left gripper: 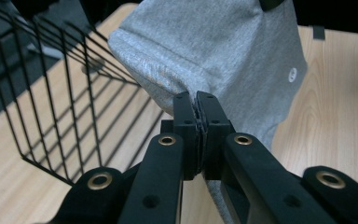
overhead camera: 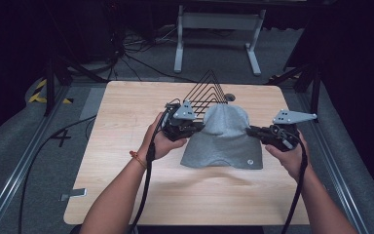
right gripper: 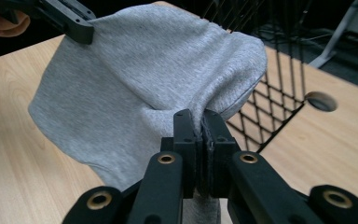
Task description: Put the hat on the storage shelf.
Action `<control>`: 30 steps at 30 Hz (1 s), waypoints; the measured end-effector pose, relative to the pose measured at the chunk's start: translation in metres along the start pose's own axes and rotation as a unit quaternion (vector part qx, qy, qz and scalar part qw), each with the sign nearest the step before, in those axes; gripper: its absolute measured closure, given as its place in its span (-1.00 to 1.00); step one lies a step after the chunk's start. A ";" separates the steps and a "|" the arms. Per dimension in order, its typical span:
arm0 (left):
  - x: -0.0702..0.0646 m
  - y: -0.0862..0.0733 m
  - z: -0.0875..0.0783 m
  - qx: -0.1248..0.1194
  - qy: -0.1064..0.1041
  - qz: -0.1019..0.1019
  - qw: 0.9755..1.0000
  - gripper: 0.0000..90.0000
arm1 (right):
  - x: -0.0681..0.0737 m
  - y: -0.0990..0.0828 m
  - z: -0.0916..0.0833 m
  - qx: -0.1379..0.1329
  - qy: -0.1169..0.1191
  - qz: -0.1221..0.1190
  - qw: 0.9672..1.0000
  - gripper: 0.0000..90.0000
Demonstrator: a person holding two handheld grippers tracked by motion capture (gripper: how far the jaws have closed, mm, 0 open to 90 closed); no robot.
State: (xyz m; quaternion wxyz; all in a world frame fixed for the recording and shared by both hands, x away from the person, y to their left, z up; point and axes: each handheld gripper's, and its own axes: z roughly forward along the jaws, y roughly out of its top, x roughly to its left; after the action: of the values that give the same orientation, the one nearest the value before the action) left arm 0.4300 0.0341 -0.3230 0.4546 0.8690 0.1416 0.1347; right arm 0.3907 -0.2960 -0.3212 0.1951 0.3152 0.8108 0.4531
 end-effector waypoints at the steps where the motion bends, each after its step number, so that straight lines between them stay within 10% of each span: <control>1: 0.001 0.002 -0.002 -0.005 0.000 -0.002 1.000 0.95 | 0.000 0.000 0.000 0.000 0.000 0.000 1.000 0.91; 15: 0.029 0.064 -0.041 -0.061 0.038 0.008 0.997 0.95 | -0.008 0.068 -0.036 -0.050 -0.040 -0.040 0.997 0.91; 30: 0.065 0.096 -0.054 -0.070 0.095 0.005 0.993 0.95 | -0.038 0.125 -0.029 -0.074 -0.071 -0.047 0.994 0.92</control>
State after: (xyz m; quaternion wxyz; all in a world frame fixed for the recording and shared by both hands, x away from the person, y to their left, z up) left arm 0.4825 0.0460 -0.2070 0.4984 0.8189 0.1701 0.2281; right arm 0.4426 -0.2911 -0.1976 0.2961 0.2928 0.7728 0.4790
